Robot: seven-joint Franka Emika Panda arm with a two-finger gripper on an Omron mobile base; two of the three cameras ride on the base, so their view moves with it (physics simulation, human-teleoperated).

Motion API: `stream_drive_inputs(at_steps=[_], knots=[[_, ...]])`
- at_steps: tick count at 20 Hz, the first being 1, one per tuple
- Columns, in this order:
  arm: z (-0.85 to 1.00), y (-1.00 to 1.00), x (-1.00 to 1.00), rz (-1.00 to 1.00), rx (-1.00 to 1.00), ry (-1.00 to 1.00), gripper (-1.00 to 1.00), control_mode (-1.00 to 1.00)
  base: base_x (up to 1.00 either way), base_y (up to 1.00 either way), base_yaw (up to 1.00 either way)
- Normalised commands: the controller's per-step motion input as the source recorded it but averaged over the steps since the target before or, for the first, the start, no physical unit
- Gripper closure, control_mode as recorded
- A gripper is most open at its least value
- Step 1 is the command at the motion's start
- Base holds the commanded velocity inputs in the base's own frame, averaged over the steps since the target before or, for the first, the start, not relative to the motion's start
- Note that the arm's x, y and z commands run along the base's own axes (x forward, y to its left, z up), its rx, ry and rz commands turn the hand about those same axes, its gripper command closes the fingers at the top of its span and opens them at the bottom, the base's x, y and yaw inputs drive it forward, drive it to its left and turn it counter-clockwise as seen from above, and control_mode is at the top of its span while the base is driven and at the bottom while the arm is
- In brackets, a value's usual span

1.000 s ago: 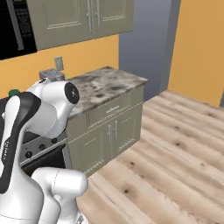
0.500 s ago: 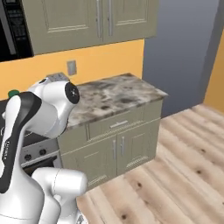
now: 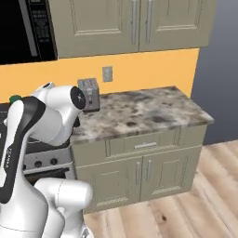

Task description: Collect the paprika, mayonnaise, and shaker from the cabinet and place them next to the stove.

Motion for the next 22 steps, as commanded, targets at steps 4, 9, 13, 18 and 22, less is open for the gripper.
stream_drive_inputs(at_steps=[4,9,13,18,22], knots=[[0.0,0.0,0.0,0.0,0.0,0.0,1.0,1.0,0.32,-0.31,0.51],[0.0,0.0,0.0,0.0,0.0,0.0,1.0,1.0,0.58,-0.39,0.43],[0.0,0.0,0.0,0.0,0.0,0.0,1.0,1.0,0.77,-0.26,0.39],[0.0,0.0,0.0,0.0,0.0,0.0,1.0,1.0,0.68,-0.22,0.37],[0.0,0.0,0.0,0.0,0.0,0.0,1.0,1.0,0.39,-0.42,0.32]])
